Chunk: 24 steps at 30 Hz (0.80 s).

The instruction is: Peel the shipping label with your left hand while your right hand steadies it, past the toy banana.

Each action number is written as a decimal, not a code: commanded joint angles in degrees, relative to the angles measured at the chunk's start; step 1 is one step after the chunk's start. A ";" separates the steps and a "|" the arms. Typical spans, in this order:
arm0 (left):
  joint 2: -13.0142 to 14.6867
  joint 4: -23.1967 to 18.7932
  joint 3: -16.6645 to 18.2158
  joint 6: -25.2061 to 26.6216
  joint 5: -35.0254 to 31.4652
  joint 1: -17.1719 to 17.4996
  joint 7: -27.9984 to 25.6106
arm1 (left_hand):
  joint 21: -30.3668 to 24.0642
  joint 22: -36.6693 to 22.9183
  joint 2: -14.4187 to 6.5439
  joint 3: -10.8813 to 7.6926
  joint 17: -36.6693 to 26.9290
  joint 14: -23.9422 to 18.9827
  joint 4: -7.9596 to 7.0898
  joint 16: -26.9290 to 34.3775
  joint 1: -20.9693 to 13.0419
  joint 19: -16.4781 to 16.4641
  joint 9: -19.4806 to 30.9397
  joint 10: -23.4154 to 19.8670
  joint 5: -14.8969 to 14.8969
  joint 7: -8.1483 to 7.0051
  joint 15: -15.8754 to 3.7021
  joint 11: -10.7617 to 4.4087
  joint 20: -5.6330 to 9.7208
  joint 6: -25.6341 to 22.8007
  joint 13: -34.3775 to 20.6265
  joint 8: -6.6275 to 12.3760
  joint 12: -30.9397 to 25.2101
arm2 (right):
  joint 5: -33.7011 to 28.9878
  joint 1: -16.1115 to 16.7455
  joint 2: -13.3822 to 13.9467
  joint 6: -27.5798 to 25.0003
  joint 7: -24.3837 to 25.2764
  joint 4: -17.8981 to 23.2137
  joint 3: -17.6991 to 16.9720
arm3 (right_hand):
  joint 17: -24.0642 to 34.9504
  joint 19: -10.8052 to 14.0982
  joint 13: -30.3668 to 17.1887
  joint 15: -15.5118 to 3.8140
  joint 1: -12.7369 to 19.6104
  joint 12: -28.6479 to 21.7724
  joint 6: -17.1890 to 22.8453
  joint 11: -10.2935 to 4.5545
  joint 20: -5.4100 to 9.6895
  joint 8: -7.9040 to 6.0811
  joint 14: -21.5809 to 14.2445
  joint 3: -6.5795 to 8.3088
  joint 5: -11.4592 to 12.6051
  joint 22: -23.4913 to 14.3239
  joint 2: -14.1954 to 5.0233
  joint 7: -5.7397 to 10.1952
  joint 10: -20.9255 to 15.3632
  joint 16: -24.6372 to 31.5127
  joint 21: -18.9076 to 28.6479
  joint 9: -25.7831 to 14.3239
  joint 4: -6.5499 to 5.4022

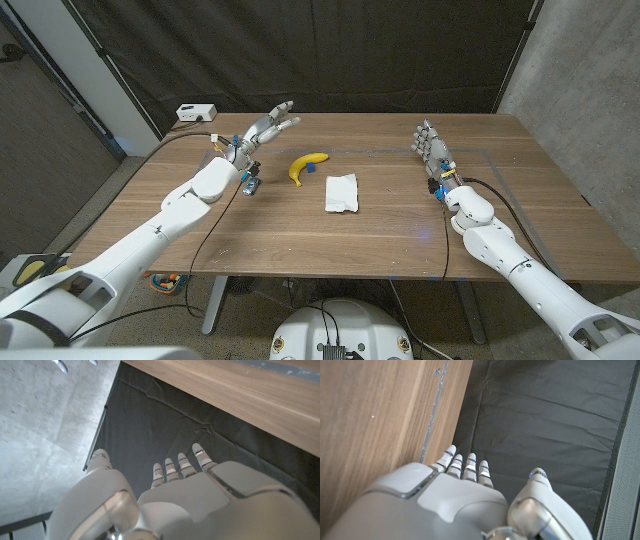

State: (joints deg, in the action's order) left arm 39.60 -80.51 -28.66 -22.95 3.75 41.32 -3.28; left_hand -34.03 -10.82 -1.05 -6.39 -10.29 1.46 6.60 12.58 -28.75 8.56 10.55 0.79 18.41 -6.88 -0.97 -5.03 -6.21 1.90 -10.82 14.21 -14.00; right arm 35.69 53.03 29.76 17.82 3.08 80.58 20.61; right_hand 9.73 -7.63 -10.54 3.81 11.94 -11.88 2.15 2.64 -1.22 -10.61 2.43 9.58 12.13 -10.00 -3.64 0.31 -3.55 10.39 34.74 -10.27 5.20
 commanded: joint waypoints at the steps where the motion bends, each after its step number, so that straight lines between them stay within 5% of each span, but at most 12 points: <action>1: 4.50 -6.01 -1.84 1.74 -9.70 -1.92 2.18 | -0.17 -0.12 0.05 -0.01 -0.33 -0.28 0.93 0.19 -1.54 -0.13 0.24 -0.66 -0.20 -0.17 0.18 -0.59 -0.34 -0.70 -0.25 0.18 -0.32 | -0.50 1.40 -0.34 1.16 1.23 1.19 -0.21 | 0.16 -0.04 -0.16 0.50 0.52 -0.31 0.59 0.15 -0.16 -0.29 -0.05 0.24 0.31 -0.33 -0.17 0.15 -0.59 0.18 -0.14 -0.18 0.37; 24: 9.76 -14.63 -4.37 -0.44 -24.81 -6.19 10.78 | 0.50 -0.08 1.73 -0.37 -0.54 -0.10 3.06 -0.45 -7.78 -0.74 0.33 -2.41 -0.35 -0.52 0.80 -0.86 -0.85 -3.25 -0.44 0.19 -0.23 | -1.26 2.72 -1.01 2.47 2.80 1.98 -0.36 | 0.17 0.17 -0.16 0.52 0.57 -0.32 0.71 0.17 -0.13 -0.30 -0.06 0.16 0.30 -0.35 -0.22 0.17 -0.63 0.16 -0.64 -0.18 0.48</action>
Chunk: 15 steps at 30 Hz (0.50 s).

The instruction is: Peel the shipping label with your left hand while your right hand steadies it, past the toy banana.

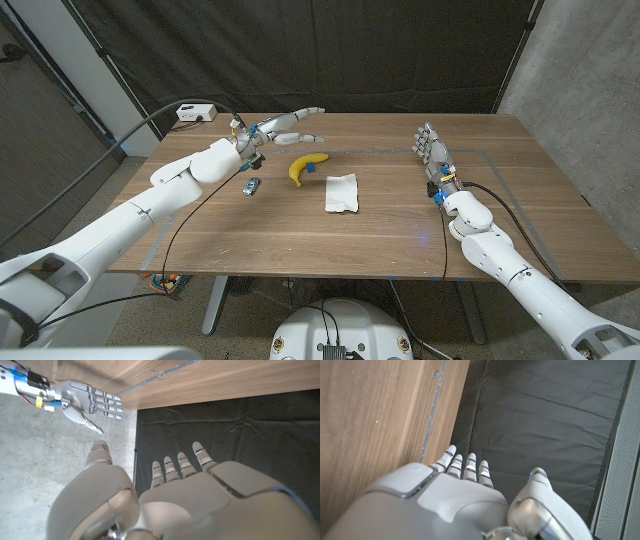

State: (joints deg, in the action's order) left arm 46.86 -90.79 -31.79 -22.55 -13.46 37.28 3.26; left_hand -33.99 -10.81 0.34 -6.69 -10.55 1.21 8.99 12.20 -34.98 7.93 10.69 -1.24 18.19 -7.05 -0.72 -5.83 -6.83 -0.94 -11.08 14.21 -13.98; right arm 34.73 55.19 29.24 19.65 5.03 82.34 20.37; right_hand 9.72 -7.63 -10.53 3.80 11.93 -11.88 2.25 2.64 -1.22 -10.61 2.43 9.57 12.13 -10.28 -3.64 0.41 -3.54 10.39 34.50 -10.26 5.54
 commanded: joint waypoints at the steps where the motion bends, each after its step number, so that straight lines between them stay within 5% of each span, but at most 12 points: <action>1: 2.82 -5.09 -1.42 -0.76 -9.04 -2.42 4.64 | 0.50 -0.09 0.47 -0.07 -0.28 0.16 0.71 -0.09 -1.85 -0.13 0.19 -0.38 -0.12 -0.52 0.55 -0.26 -0.33 -0.53 -0.18 0.19 -0.20 | -0.44 0.56 -0.45 0.74 0.80 0.15 -0.08 | 0.17 0.18 -0.16 0.52 0.57 -0.32 0.62 0.16 -0.13 -0.31 -0.07 0.16 0.30 -0.07 -0.22 0.06 -0.63 0.17 -0.41 -0.19 0.14; 15: 3.16 -8.14 -3.54 -0.48 -16.97 -5.37 10.84 | 1.10 -0.13 0.97 -0.47 -0.34 0.99 1.00 -0.47 -5.77 0.09 0.29 -0.35 0.12 -1.09 0.84 -0.98 0.02 -1.82 -0.26 0.19 0.22 | -0.32 0.27 -0.84 1.13 0.68 -0.55 -0.15 | 0.17 0.27 -0.16 0.47 0.58 -0.32 0.64 0.07 -0.12 -0.30 -0.10 0.11 0.29 -0.08 -0.25 0.12 -0.66 0.17 -0.67 -0.19 0.18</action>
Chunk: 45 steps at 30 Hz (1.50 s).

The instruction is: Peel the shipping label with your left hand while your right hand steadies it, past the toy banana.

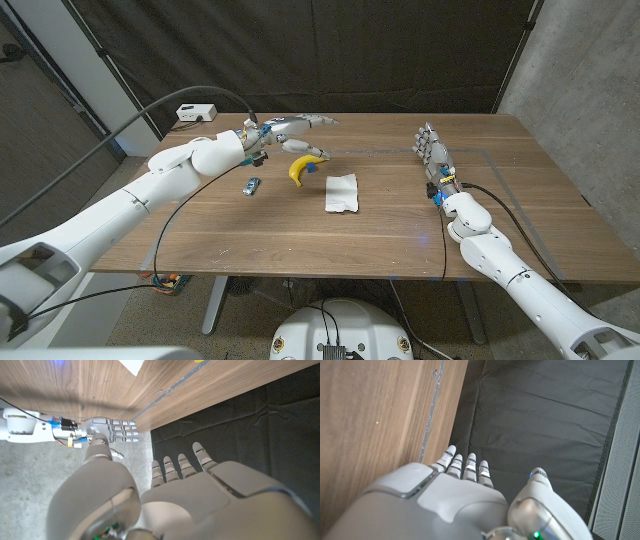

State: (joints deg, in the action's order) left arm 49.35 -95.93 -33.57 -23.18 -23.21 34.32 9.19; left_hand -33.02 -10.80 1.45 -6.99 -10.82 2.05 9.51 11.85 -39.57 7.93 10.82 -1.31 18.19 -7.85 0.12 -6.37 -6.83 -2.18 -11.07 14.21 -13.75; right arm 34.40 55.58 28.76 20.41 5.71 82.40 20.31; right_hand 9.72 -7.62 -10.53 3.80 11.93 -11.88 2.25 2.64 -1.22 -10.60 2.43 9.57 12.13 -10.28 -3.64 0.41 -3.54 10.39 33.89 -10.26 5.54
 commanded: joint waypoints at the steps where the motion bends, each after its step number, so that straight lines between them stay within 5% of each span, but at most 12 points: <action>1: 0.62 -3.11 -1.97 0.19 -7.92 -2.61 5.22 | 0.14 -0.14 -0.19 -0.24 -0.08 0.15 0.47 -0.12 -1.46 0.04 0.17 -0.32 0.12 -0.33 0.02 -0.38 0.04 -0.61 -0.27 0.17 -0.01 | -0.01 -0.17 -0.36 0.35 -0.01 -0.68 -0.08 | 0.17 0.31 -0.16 0.45 0.59 -0.33 0.66 0.10 -0.10 -0.30 -0.13 0.11 0.29 -0.09 -0.26 0.10 -0.68 0.18 -0.08 -0.19 0.19; 19: -0.35 -4.82 -5.35 0.87 -17.25 -5.30 10.79 | 0.28 -0.14 1.69 -0.18 -0.12 -1.40 0.33 0.35 -7.88 -2.18 0.52 -4.09 0.60 -0.01 -0.24 -1.01 -0.47 -4.51 -0.53 0.83 -0.83 | 0.37 -0.34 -0.82 0.62 -0.14 -1.70 -0.13 | 0.18 0.48 -0.16 0.44 0.58 -0.33 0.69 0.13 -0.08 -0.29 -0.14 0.03 0.28 -0.10 -0.28 0.05 -0.72 0.16 -0.42 -0.19 0.24; 33: -1.32 -3.60 -6.93 -0.43 -19.59 -5.83 11.55 | 0.72 -0.20 4.07 1.75 -0.40 -2.41 -0.69 0.76 -7.98 -2.48 0.82 -7.19 1.39 0.87 -0.62 -0.48 -0.54 -7.58 -1.02 1.62 -1.77 | 0.47 -0.31 -0.80 0.67 -0.37 -1.90 -0.11 | 0.18 0.62 -0.16 0.38 0.53 -0.33 0.72 0.09 -0.04 -0.29 -0.20 -0.05 0.26 -0.12 -0.27 0.08 -0.74 0.17 -0.68 -0.19 0.26; 45: -3.13 -0.72 -9.56 -2.14 -20.83 -7.21 12.80 | 0.79 -0.27 4.11 2.30 -0.55 -3.47 -1.02 1.20 -8.88 -3.18 1.07 -9.39 2.28 0.48 -1.26 -2.00 -0.19 -9.72 -1.39 2.30 -2.36 | 0.56 0.11 -0.80 0.81 -0.25 -1.72 -0.17 | 0.18 0.66 -0.16 0.43 0.50 -0.34 0.72 0.12 -0.07 -0.28 -0.24 -0.09 0.26 -0.13 -0.30 0.13 -0.78 0.18 -0.89 -0.20 0.27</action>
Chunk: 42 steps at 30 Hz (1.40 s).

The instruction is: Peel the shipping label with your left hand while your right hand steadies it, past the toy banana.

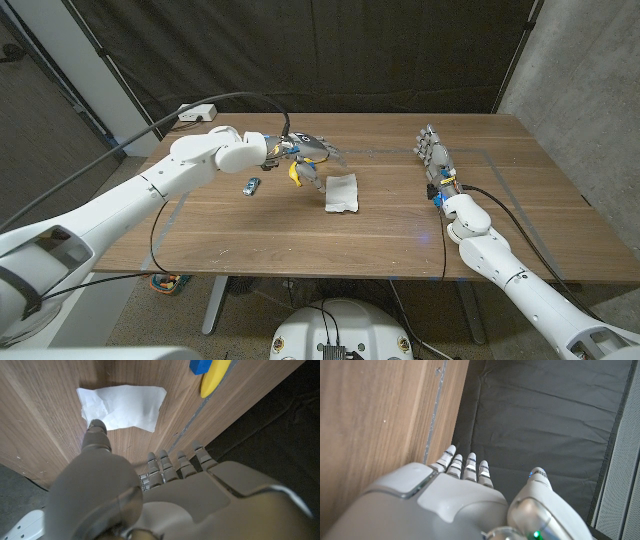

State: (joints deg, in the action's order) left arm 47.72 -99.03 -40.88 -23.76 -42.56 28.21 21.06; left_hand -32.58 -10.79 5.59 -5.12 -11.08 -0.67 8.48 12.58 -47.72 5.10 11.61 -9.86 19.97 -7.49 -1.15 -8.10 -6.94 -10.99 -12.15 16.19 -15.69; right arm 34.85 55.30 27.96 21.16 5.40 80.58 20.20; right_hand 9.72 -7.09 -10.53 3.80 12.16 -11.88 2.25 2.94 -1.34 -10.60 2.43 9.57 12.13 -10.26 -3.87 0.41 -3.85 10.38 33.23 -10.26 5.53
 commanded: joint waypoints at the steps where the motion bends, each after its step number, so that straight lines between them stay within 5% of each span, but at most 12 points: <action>1: -1.50 2.41 -2.27 -1.61 -1.46 -1.12 0.92 | 0.35 -0.28 -0.06 0.45 -0.30 -0.77 0.00 0.47 -0.81 -0.41 0.29 -1.00 0.55 0.02 -0.08 -0.49 0.02 -1.05 -0.34 0.37 -0.45 | 0.12 0.39 0.00 0.05 0.08 0.12 -0.07 | 0.19 0.14 -0.16 0.43 0.27 -0.33 0.73 -0.18 0.05 -0.28 -0.25 -0.10 0.26 -0.14 -0.07 0.12 -0.45 0.18 -0.24 -0.20 0.27; 42: -3.45 5.56 -6.58 -4.15 -8.19 -1.27 -3.01 | 0.86 -0.41 -1.54 1.12 -0.47 -2.26 -0.80 1.08 -3.32 -1.28 0.56 -6.22 1.47 0.13 -1.99 -0.70 0.59 -6.53 -1.22 2.32 -1.32 | 0.75 1.08 -0.40 0.84 -0.13 -0.48 -0.34 | 0.22 0.44 -0.17 0.46 -0.05 -0.35 0.66 -0.19 0.04 -0.24 -0.34 -0.34 0.22 -0.18 -0.06 0.34 -0.55 0.19 -0.82 -0.20 0.18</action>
State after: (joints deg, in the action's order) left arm 44.64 -94.57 -46.77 -27.58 -49.29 26.65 19.93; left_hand -31.69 -11.11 4.20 -4.17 -11.34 -2.18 7.52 13.36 -50.26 4.29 11.88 -15.38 21.30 -7.27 -2.04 -8.51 -6.13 -16.89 -13.20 18.24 -16.81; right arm 35.46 56.25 27.61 21.92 5.37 80.21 19.95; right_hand 9.72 -7.10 -10.53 3.90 12.16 -11.88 2.55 2.93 -1.33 -10.60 2.33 9.33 12.13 -10.26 -3.87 0.72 -3.85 10.38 32.78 -10.26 5.77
